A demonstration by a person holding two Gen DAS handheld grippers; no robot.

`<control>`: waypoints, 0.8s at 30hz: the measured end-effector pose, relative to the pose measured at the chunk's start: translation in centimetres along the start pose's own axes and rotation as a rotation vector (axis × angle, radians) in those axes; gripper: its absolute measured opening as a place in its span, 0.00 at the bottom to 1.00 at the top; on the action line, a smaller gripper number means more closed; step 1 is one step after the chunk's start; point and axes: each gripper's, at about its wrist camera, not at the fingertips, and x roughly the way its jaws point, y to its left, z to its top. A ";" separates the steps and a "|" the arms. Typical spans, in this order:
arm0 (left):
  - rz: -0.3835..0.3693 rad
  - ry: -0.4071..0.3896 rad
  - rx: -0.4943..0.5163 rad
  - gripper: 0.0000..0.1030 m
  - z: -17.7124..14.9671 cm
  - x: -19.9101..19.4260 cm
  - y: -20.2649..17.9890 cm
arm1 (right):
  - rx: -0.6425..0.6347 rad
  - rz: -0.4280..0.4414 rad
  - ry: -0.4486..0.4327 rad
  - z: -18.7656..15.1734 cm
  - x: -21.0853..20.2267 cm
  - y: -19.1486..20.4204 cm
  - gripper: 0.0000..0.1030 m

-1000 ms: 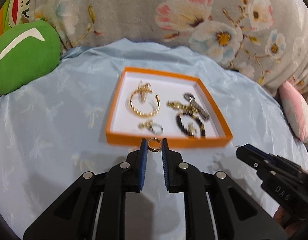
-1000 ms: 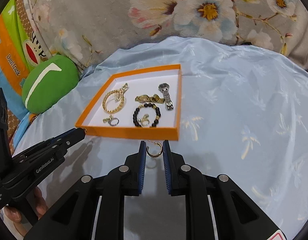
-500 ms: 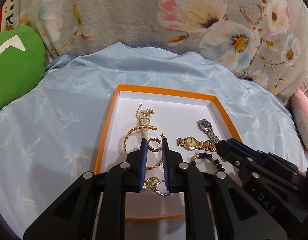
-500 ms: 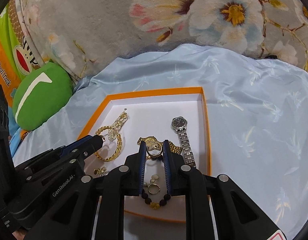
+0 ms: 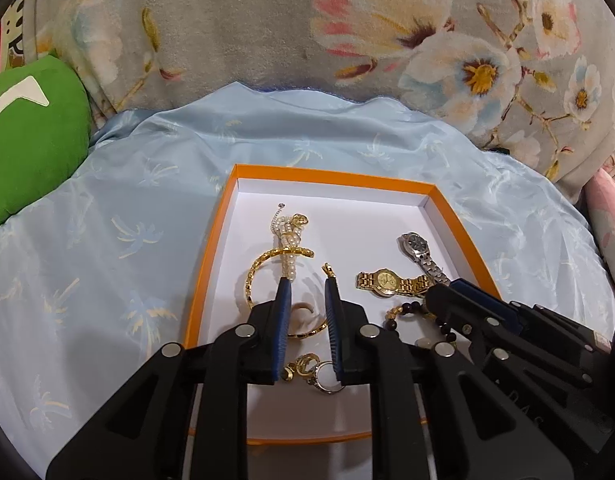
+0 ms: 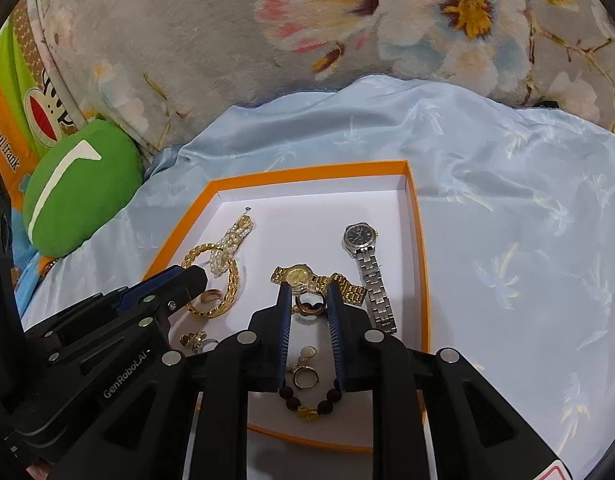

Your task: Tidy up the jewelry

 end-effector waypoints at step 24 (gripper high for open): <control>0.011 -0.017 -0.007 0.18 0.0 -0.3 0.3 | -0.015 -0.020 -0.023 -0.2 -0.4 0.2 0.20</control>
